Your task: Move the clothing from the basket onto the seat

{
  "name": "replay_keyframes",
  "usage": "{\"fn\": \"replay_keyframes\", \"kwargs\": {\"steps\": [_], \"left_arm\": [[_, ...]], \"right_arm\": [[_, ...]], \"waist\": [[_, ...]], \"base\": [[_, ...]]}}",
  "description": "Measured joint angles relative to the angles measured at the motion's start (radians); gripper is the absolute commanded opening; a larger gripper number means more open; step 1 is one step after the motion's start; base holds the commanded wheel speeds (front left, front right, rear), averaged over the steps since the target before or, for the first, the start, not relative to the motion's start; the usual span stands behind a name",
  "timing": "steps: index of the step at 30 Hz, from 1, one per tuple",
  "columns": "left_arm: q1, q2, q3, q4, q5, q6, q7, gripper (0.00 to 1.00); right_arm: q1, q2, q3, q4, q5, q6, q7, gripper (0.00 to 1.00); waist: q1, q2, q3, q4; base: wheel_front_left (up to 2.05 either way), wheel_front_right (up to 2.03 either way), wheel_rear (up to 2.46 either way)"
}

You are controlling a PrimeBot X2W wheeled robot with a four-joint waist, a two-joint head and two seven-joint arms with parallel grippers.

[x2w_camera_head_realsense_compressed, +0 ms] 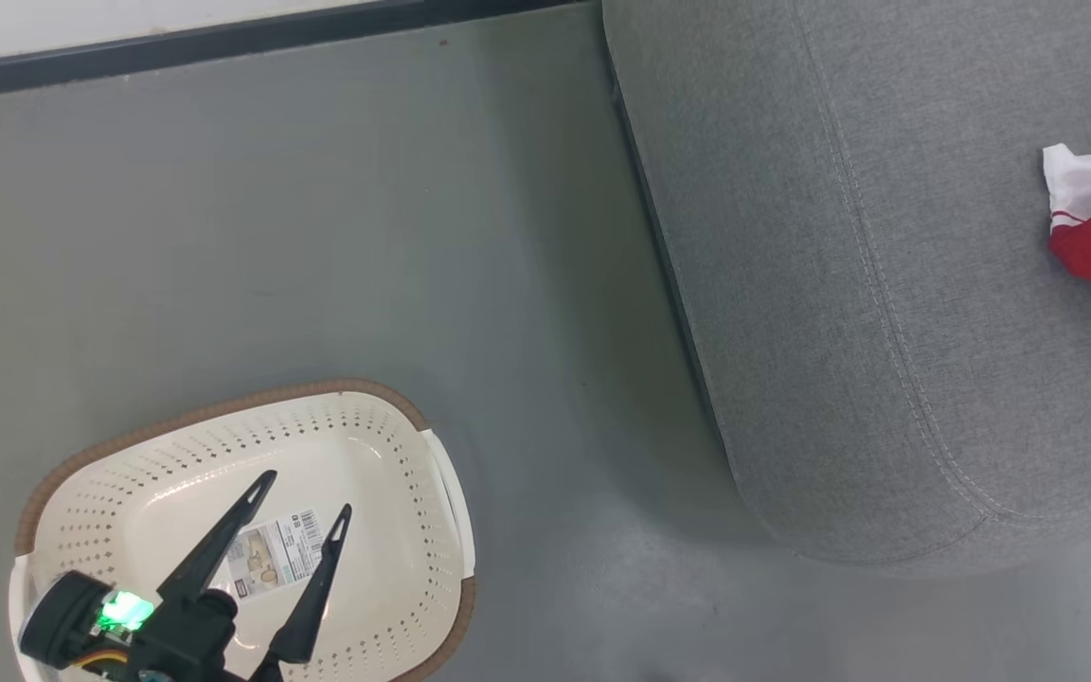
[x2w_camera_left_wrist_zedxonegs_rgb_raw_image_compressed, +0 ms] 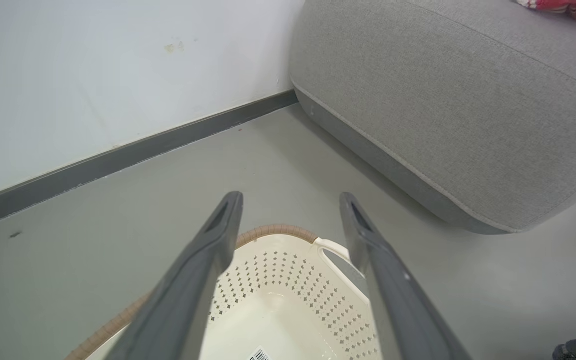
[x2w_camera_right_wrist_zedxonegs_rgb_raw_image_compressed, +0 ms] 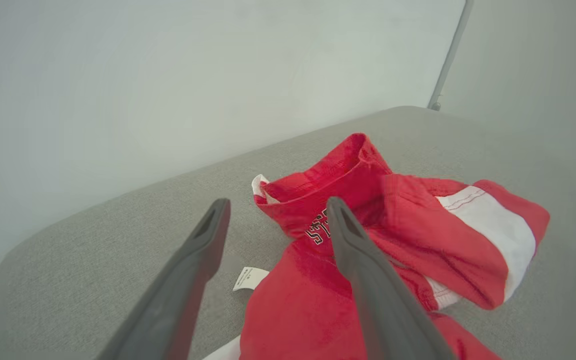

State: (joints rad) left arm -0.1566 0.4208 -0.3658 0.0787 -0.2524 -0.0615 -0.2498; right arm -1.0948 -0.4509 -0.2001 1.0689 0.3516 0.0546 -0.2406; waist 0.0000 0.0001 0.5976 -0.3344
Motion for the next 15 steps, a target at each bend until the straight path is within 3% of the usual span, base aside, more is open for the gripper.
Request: {"fn": "replay_keyframes", "kwargs": {"steps": [9,15], "left_arm": [[-0.005,-0.054,-0.025,0.040,0.000,0.000,0.000,1.00],[-0.030,-0.113,-0.034,0.079,-0.008,0.000,0.000,1.00]], "right_arm": [[0.007,0.062,0.064,-0.069,-0.060,0.009,-0.012,1.00],[0.107,0.113,0.119,-0.234,-0.125,0.022,-0.016,1.00]], "waist": [[0.0000,-0.0001,-0.057,0.007],[-0.0001,-0.0001,-0.118,0.017]], "base": [[0.00,0.00,0.00],[0.00,0.00,0.00]]}}
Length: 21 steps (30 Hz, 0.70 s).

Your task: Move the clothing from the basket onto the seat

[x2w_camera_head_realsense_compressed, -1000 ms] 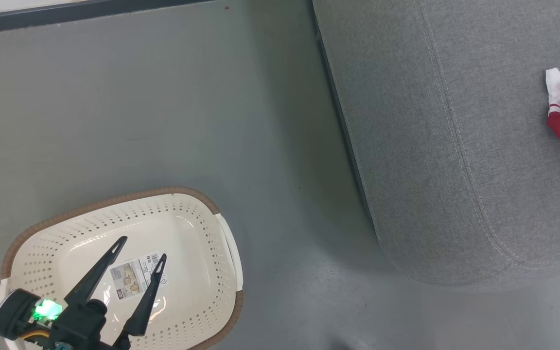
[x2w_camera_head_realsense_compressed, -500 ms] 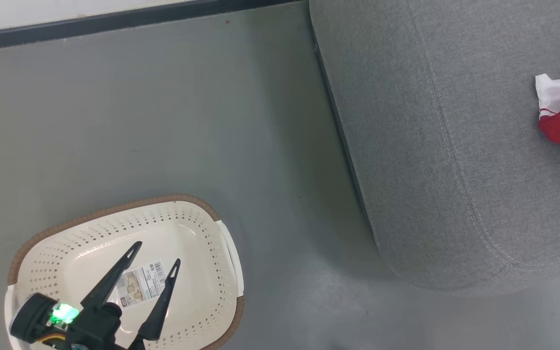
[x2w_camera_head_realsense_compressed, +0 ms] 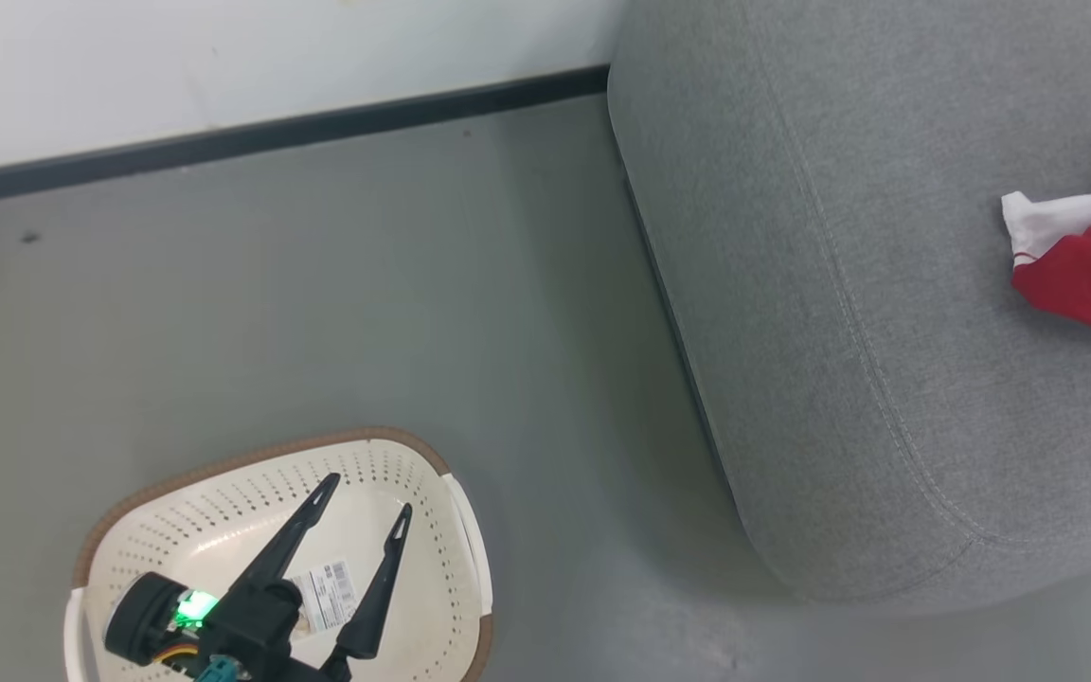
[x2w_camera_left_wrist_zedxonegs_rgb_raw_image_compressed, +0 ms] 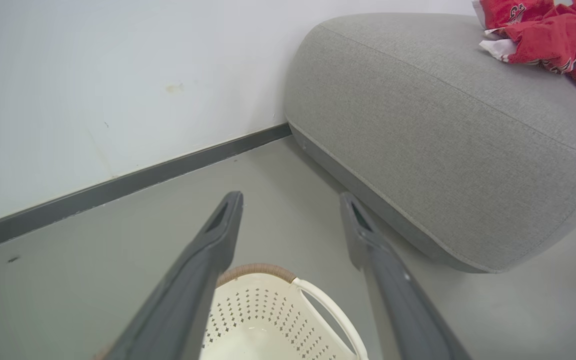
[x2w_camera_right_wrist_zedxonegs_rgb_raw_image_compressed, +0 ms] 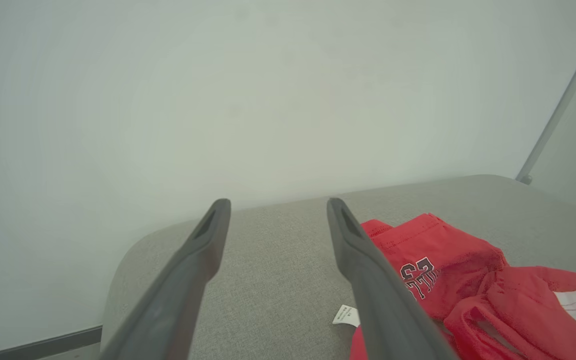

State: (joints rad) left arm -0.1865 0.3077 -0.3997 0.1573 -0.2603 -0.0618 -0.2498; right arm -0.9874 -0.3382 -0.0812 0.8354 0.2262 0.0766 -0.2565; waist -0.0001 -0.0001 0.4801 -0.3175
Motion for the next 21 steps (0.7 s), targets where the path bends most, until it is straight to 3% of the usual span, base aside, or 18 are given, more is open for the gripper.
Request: {"fn": "replay_keyframes", "kwargs": {"steps": [13,21], "left_arm": [[-0.019,-0.113,0.001,0.097,-0.037,0.009,0.000,1.00],[-0.013,-0.178,0.002,0.151,-0.046,0.018,0.000,1.00]], "right_arm": [[0.306,0.038,0.091,-0.402,-0.091,0.022,0.000,1.00],[0.559,0.068,0.110,-0.628,-0.043,0.038,0.000,1.00]], "waist": [[-0.0001,-0.0001,-0.174,0.040],[-0.0002,-0.0002,-0.297,0.088]], "base": [[0.00,0.00,0.00],[0.00,0.00,0.00]]}}
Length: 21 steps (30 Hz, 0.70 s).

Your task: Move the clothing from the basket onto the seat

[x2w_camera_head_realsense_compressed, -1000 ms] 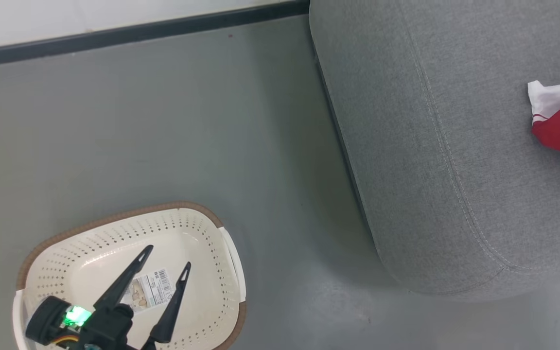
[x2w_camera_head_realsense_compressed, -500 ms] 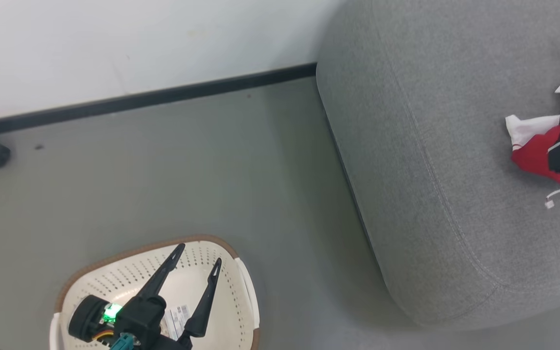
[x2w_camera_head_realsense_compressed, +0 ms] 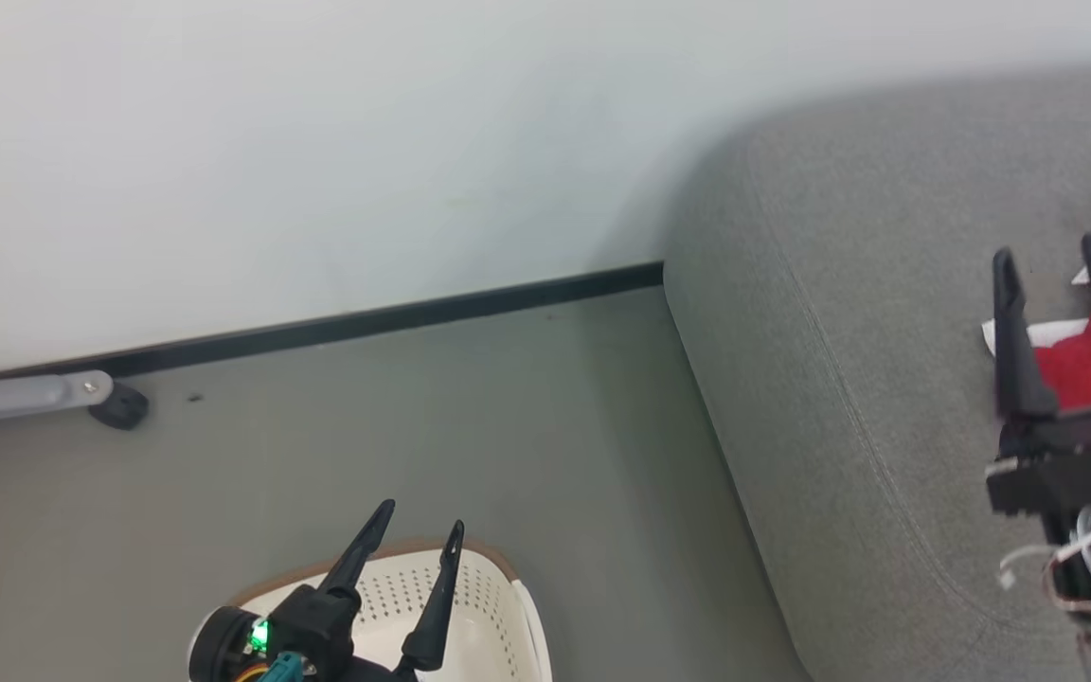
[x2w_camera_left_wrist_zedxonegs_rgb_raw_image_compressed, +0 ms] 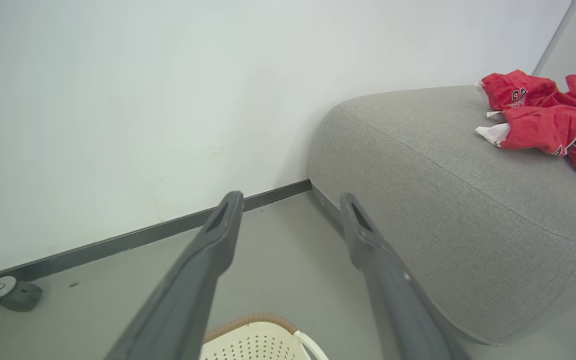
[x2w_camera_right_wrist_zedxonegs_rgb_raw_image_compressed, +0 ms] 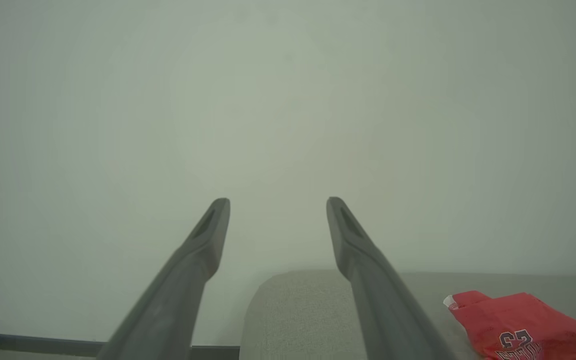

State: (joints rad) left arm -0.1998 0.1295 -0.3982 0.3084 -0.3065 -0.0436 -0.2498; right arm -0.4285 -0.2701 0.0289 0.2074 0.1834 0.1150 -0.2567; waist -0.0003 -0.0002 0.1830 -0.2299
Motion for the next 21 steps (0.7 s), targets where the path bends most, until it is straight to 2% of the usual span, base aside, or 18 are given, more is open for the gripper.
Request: {"fn": "replay_keyframes", "kwargs": {"steps": [11,21], "left_arm": [[0.027,-0.027,0.012,0.030,0.000,0.018,0.000,1.00],[0.054,-0.038,0.026,0.031,0.002,0.036,0.000,1.00]], "right_arm": [[0.279,0.034,0.084,-0.165,0.020,0.008,0.000,1.00],[0.418,0.063,0.094,-0.214,0.046,0.008,0.000,1.00]], "waist": [[0.0001,0.0001,-0.107,0.100],[0.0001,0.0001,-0.163,0.189]], "base": [[0.00,0.00,0.00],[0.00,0.00,0.00]]}}
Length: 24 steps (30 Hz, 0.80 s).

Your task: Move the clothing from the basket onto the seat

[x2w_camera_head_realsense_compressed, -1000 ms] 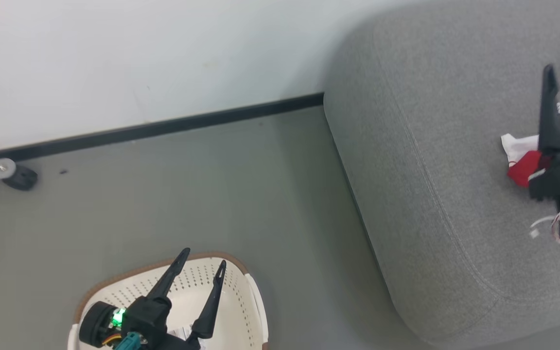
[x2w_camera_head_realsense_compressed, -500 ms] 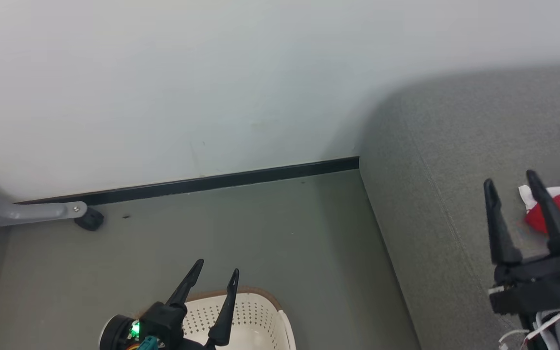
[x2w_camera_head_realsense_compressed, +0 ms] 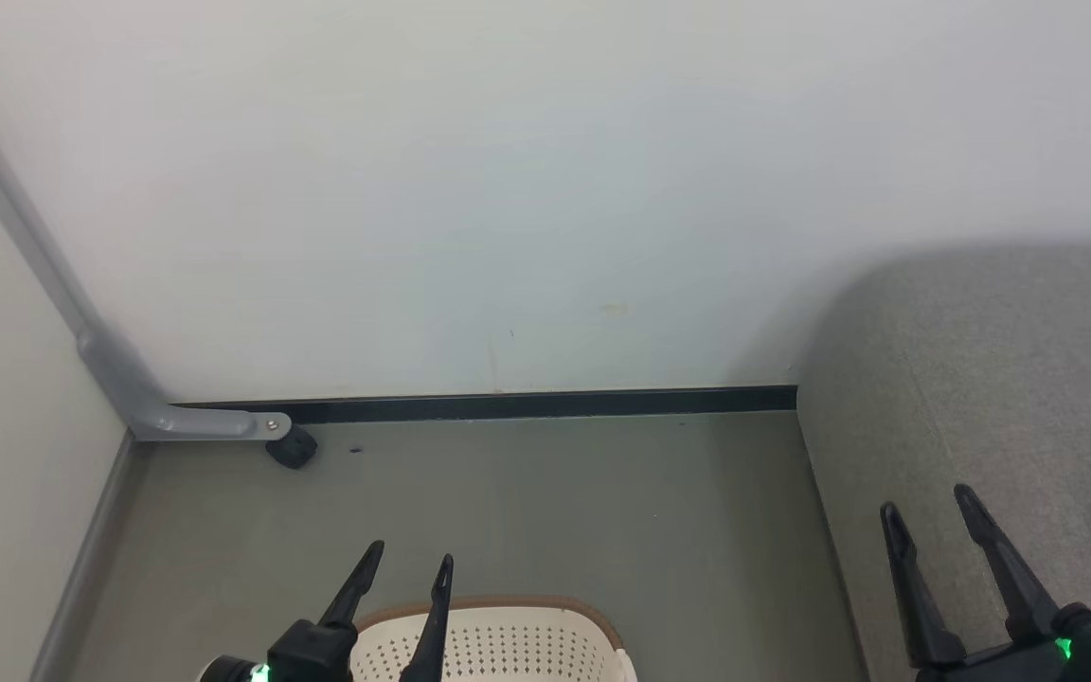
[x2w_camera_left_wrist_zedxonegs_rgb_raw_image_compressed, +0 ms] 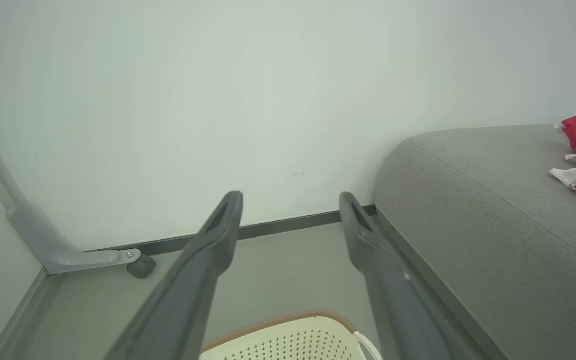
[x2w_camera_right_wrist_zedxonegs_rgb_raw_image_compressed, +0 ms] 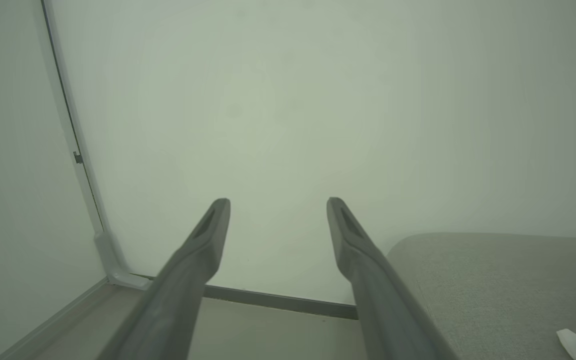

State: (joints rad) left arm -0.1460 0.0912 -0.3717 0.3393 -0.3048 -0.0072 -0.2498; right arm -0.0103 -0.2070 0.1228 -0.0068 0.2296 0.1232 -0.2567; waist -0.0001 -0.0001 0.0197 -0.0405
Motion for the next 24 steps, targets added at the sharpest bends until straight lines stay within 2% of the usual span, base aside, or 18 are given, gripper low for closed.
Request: {"fn": "replay_keyframes", "kwargs": {"steps": [12,19,24], "left_arm": [[0.042,-0.002,0.051,0.009,0.010,0.052,0.000,1.00],[0.058,-0.006,0.081,0.022,0.013,0.078,0.000,1.00],[0.093,-0.005,0.103,0.028,0.013,0.080,0.000,1.00]], "right_arm": [[0.078,0.038,0.038,0.023,-0.019,-0.010,0.000,1.00],[0.114,0.061,0.039,0.061,-0.030,-0.044,0.000,1.00],[0.127,0.083,0.051,0.083,-0.038,-0.054,0.000,1.00]], "waist": [[0.0000,0.0002,-0.037,0.106],[0.0002,0.0001,-0.047,0.156],[0.0002,0.0002,-0.050,0.183]], "base": [[0.00,0.00,0.00],[0.00,0.00,0.00],[0.00,0.00,0.00]]}}
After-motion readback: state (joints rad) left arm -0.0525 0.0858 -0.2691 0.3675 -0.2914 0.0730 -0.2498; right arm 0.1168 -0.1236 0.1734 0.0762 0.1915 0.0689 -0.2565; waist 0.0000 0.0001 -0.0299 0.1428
